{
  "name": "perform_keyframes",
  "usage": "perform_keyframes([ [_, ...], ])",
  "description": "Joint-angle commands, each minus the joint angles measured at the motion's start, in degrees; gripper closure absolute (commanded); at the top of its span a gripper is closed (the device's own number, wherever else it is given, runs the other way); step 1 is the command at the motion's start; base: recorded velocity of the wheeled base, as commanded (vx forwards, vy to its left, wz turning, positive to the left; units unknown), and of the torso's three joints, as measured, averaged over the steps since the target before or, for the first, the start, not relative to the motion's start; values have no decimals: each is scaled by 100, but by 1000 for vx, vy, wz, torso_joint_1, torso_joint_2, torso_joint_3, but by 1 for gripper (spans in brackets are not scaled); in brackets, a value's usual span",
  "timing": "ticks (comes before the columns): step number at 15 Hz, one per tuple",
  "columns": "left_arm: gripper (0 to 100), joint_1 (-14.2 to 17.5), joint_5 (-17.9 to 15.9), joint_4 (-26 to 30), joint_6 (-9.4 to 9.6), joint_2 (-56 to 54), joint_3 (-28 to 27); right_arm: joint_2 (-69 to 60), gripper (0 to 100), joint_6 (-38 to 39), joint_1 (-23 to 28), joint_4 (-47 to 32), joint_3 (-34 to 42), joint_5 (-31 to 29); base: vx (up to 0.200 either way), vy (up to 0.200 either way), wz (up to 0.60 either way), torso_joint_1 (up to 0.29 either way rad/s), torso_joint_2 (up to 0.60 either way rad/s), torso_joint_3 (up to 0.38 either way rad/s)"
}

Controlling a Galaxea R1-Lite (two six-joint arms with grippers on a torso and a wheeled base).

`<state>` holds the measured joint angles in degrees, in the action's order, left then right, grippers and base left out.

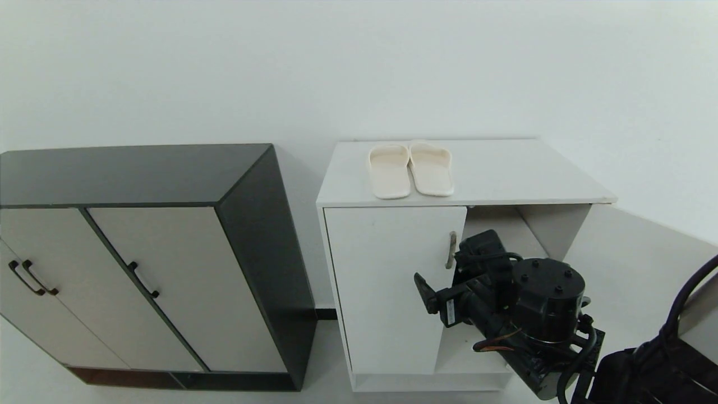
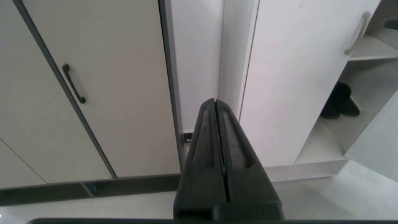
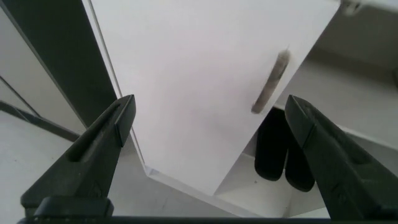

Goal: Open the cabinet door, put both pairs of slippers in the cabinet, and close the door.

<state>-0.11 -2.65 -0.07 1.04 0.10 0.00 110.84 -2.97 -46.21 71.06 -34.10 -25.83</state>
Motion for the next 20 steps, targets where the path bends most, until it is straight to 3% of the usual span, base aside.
perform_keyframes([
  [1, 100, 2, 1, -1, -7, -1, 0, -1, 0, -1, -2, 4, 0, -1, 0, 0, 0, 232, -559, -320],
  [6, 100, 2, 1, -1, 2, -1, 0, 17, 0, -10, 16, 13, 26, 52, 0, 0, 0, 244, -557, -318],
  [11, 100, 2, 10, -1, 2, -1, 0, -53, 0, -204, 25, -277, -176, -18, 0, 0, 0, 52, -107, -62],
  [16, 100, 2, 1, -1, 2, -1, 0, -792, 0, 1194, -309, -3933, -2286, -739, 0, 0, 0, 0, 0, 0],
  [18, 100, 2, 1, -1, 11, -1, 0, -739, 0, 1607, -353, -4750, -3068, -906, 0, 0, 0, 0, 0, 0],
  [20, 100, -7, 1, -1, 11, -1, 0, -510, 0, 1633, -344, -4856, -3314, -1126, 0, 0, 0, 0, 0, 0],
])
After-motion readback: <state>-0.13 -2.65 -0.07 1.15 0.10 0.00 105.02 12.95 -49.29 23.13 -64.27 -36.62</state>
